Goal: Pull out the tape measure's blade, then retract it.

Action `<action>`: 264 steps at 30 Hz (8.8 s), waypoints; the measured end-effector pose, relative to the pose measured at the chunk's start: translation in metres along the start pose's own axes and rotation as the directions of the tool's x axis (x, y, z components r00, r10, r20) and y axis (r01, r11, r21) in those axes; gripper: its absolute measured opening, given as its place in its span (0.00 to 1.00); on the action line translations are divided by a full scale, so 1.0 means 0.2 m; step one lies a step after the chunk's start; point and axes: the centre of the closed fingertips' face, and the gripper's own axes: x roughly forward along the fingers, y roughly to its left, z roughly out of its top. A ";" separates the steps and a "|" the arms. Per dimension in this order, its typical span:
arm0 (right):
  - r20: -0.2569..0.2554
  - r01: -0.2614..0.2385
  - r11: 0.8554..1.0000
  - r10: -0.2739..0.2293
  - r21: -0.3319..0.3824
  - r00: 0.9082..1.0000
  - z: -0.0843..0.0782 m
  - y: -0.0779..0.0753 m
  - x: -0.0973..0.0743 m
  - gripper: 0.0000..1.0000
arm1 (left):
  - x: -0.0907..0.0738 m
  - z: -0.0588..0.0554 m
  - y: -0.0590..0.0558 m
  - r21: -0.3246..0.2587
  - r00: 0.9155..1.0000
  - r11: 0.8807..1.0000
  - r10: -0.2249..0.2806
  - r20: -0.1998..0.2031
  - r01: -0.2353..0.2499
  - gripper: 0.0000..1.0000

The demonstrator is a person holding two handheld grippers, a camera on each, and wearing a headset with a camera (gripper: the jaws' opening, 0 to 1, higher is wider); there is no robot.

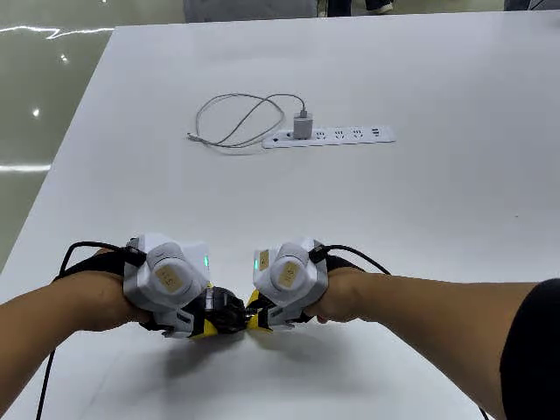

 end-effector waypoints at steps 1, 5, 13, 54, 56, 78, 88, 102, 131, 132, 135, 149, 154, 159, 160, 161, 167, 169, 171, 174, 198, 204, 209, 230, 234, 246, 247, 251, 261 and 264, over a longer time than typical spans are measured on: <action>-0.002 0.002 1.000 -0.002 -0.001 1.000 -0.01 0.00 0.00 0.09 | 0.00 0.00 0.00 -0.003 1.000 1.000 0.000 -0.001 0.000 0.32; -0.009 0.003 1.000 -0.003 -0.012 1.000 -0.02 0.00 -0.02 0.09 | 0.00 0.00 0.00 0.009 1.000 1.000 0.001 0.002 -0.001 0.32; -0.013 0.008 1.000 -0.008 -0.006 1.000 -0.04 0.00 -0.04 0.09 | 0.00 0.00 0.00 0.017 1.000 1.000 -0.006 0.006 0.005 0.32; -0.050 0.017 1.000 -0.017 0.003 0.999 -0.12 0.00 -0.11 0.09 | 0.01 0.00 0.00 0.003 1.000 1.000 0.004 0.011 -0.004 0.32; -0.050 0.018 1.000 -0.018 0.005 0.999 -0.12 0.00 -0.12 0.09 | 0.01 0.00 0.00 0.004 1.000 1.000 0.003 0.012 -0.003 0.32; -0.054 0.020 1.000 -0.019 0.007 0.998 -0.18 0.00 -0.15 0.09 | 0.01 0.00 -0.01 0.005 1.000 1.000 0.001 0.011 -0.001 0.32; -0.063 0.013 1.000 -0.013 0.005 0.998 -0.21 0.00 -0.17 0.09 | 0.01 0.00 -0.01 -0.002 1.000 1.000 0.004 0.014 -0.004 0.32; -0.070 0.009 1.000 -0.010 -0.007 0.997 -0.24 0.00 -0.19 0.09 | 0.01 0.00 -0.01 -0.002 1.000 1.000 0.003 0.012 -0.003 0.32; -0.083 0.008 1.000 -0.007 0.004 0.997 -0.29 0.00 -0.25 0.09 | 0.01 0.01 -0.01 -0.004 1.000 1.000 0.002 0.010 -0.002 0.32; -0.083 0.008 1.000 -0.007 0.004 0.996 -0.29 0.00 -0.25 0.09 | 0.01 0.01 -0.01 -0.004 1.000 1.000 0.002 0.011 -0.002 0.32; -0.084 0.009 1.000 -0.009 0.005 0.996 -0.30 0.00 -0.25 0.09 | 0.01 0.01 -0.01 -0.004 1.000 1.000 0.002 0.011 -0.002 0.32; -0.094 0.013 1.000 -0.012 0.010 0.995 -0.33 -0.01 -0.28 0.09 | 0.01 0.01 -0.01 -0.005 1.000 1.000 0.004 0.014 -0.004 0.32; -0.090 0.017 1.000 -0.015 0.015 0.996 -0.34 -0.01 -0.29 0.09 | 0.01 0.01 -0.01 -0.004 1.000 1.000 0.004 0.013 -0.004 0.32; -0.097 0.017 1.000 -0.016 0.011 0.995 -0.36 -0.01 -0.30 0.09 | 0.01 0.01 -0.01 -0.003 1.000 1.000 0.005 0.013 -0.005 0.32; -0.097 0.018 1.000 -0.017 0.010 0.995 -0.36 -0.01 -0.30 0.09 | 0.01 0.01 -0.01 -0.004 1.000 1.000 0.005 0.013 -0.005 0.32; -0.098 0.019 1.000 -0.018 0.010 0.995 -0.36 -0.01 -0.30 0.09 | 0.01 0.01 -0.01 -0.004 1.000 1.000 0.005 0.013 -0.005 0.32; -0.100 0.021 1.000 -0.019 0.011 0.995 -0.38 -0.01 -0.31 0.09 | 0.01 0.01 -0.01 -0.005 1.000 1.000 0.005 0.013 -0.005 0.32; -0.101 0.021 1.000 -0.020 0.012 0.995 -0.38 -0.02 -0.32 0.09 | 0.01 0.01 -0.01 -0.005 1.000 1.000 0.004 0.013 -0.004 0.32; -0.101 0.021 1.000 -0.020 0.012 0.995 -0.39 -0.02 -0.32 0.09 | 0.01 0.01 -0.01 -0.004 1.000 1.000 0.004 0.013 -0.004 0.32; -0.102 0.021 1.000 -0.020 0.014 0.995 -0.39 -0.02 -0.32 0.09 | 0.01 0.01 -0.01 -0.005 1.000 1.000 0.004 0.013 -0.004 0.32; -0.112 0.028 0.999 -0.025 0.023 0.993 -0.44 -0.02 -0.36 0.09 | 0.01 0.01 -0.01 -0.006 1.000 1.000 0.006 0.012 -0.006 0.32; -0.115 0.030 0.999 -0.027 0.025 0.993 -0.45 -0.02 -0.37 0.09 | 0.01 0.01 -0.01 -0.006 1.000 1.000 0.005 0.011 -0.005 0.32; -0.116 0.032 0.999 -0.029 0.027 0.993 -0.46 -0.02 -0.38 0.09 | 0.01 0.01 -0.01 -0.008 1.000 1.000 0.005 0.011 -0.005 0.32; -0.127 0.039 0.999 -0.034 0.035 0.991 -0.51 -0.02 -0.42 0.09 | 0.01 0.01 -0.01 -0.009 1.000 1.000 0.007 0.010 -0.007 0.32; -0.130 0.041 0.999 -0.036 0.036 0.991 -0.51 -0.02 -0.43 0.09 | 0.01 0.01 -0.01 -0.008 1.000 1.000 0.007 0.010 -0.007 0.32; -0.134 0.045 0.998 -0.039 0.042 0.990 -0.54 -0.02 -0.45 0.10 | 0.01 0.01 -0.01 -0.008 1.000 1.000 0.006 0.010 -0.006 0.32; -0.134 0.045 0.998 -0.039 0.042 0.990 -0.54 -0.02 -0.45 0.09 | 0.02 0.01 -0.01 -0.007 1.000 1.000 0.006 0.010 -0.006 0.32; -0.135 0.045 0.998 -0.038 0.047 0.990 -0.55 -0.03 -0.45 0.09 | 0.02 0.01 -0.01 -0.007 1.000 1.000 0.006 0.010 -0.006 0.32; -0.137 0.048 0.998 -0.040 0.051 0.990 -0.57 -0.03 -0.47 0.09 | 0.01 0.01 -0.01 -0.008 1.000 1.000 0.007 0.011 -0.007 0.32; -0.138 0.048 0.998 -0.041 0.051 0.990 -0.58 -0.03 -0.48 0.09 | 0.01 0.01 -0.01 -0.008 1.000 1.000 0.008 0.012 -0.007 0.32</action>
